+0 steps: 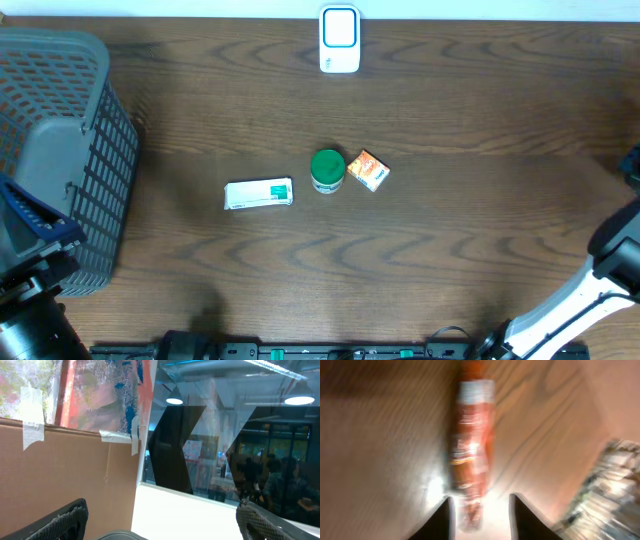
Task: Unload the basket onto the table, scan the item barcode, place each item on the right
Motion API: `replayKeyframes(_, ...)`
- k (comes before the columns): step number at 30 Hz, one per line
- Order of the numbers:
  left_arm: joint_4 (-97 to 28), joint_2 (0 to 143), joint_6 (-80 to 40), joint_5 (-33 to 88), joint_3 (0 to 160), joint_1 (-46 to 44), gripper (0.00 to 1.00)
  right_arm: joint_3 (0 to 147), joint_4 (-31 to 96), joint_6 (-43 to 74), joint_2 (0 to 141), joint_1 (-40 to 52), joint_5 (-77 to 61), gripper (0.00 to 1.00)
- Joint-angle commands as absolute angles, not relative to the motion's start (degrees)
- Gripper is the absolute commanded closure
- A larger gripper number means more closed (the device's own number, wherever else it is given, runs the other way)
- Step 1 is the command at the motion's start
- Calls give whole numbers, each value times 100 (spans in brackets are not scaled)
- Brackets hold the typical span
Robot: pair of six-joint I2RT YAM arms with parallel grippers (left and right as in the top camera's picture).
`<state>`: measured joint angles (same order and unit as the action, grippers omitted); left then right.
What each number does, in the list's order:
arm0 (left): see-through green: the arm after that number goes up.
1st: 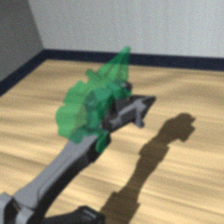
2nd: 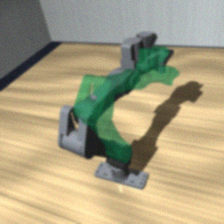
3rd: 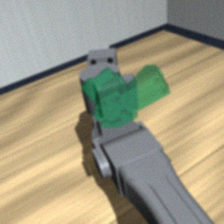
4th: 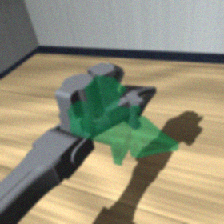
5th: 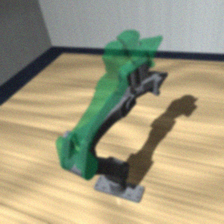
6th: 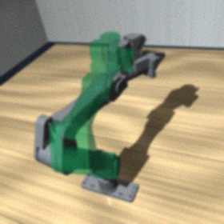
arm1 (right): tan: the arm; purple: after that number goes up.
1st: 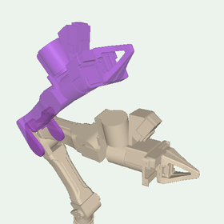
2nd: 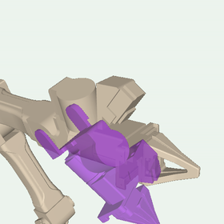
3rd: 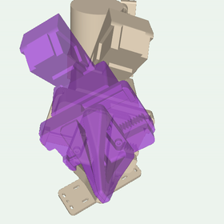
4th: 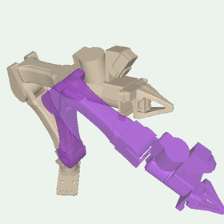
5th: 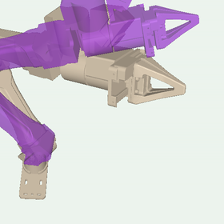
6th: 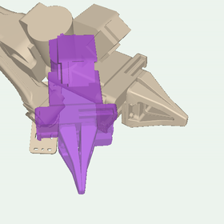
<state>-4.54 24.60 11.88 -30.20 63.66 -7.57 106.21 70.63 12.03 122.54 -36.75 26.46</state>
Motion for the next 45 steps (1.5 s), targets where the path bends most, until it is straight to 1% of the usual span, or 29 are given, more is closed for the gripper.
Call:
replayKeyframes(1, -432, 2445, 1240, -3070, 6436, -729, 5, 10978, 7142, 1103, 12215, -3669, 1297, 1)
replayKeyframes(5, -432, 2445, 1240, -3070, 6436, -729, 5, 11710, 7592, 1000, 12215, -3402, 224, 1)
replayKeyframes(8, -432, 2445, 1240, -3070, 6436, -729, 5, 12230, 7966, 1002, 12215, -2993, -617, 1)
replayKeyframes(12, -429, 2445, 1240, -3070, 6436, -729, 5, 12571, 8377, 1068, 12215, -2180, -1286, 1)
replayKeyframes(17, -429, 2445, 1240, -3070, 6436, -729, 5, 12346, 8173, 1306, 12217, -1083, -2591, 1)
replayKeyframes(18, -429, 2445, 1240, -3070, 6436, -729, 5, 12300, 8160, 1640, 12217, -897, -2571, 2)
replayKeyframes(22, -429, 2445, 1240, -3070, 6436, -729, 5, 12020, 8372, 4442, 12219, 60, -1684, 1)
replayKeyframes(24, -432, 2445, 1240, -3070, 6436, -731, 5, 11898, 8237, 5092, 12219, 539, -1431, 1)
replayKeyframes(30, -429, 2445, 1240, -3070, 6436, -729, 5, 11596, 7843, 6254, 12263, 1682, -620, 1)
replayKeyframes(33, -429, 2445, 1240, -3070, 6436, -729, 5, 11443, 7728, 6582, 12344, 1997, -279, 1)
replayKeyframes(36, -429, 2445, 1240, -3070, 6436, -729, 5, 11417, 7710, 6632, 12562, 2167, -56, 1)
replayKeyframes(41, -432, 2445, 1240, -3070, 6436, -729, 5, 11417, 7686, 6451, 13135, 2196, -82, 1)
replayKeyframes(45, -429, 2445, 1240, -3070, 6436, -729, 5, 11417, 7553, 6106, 13664, 2211, -366, 1)
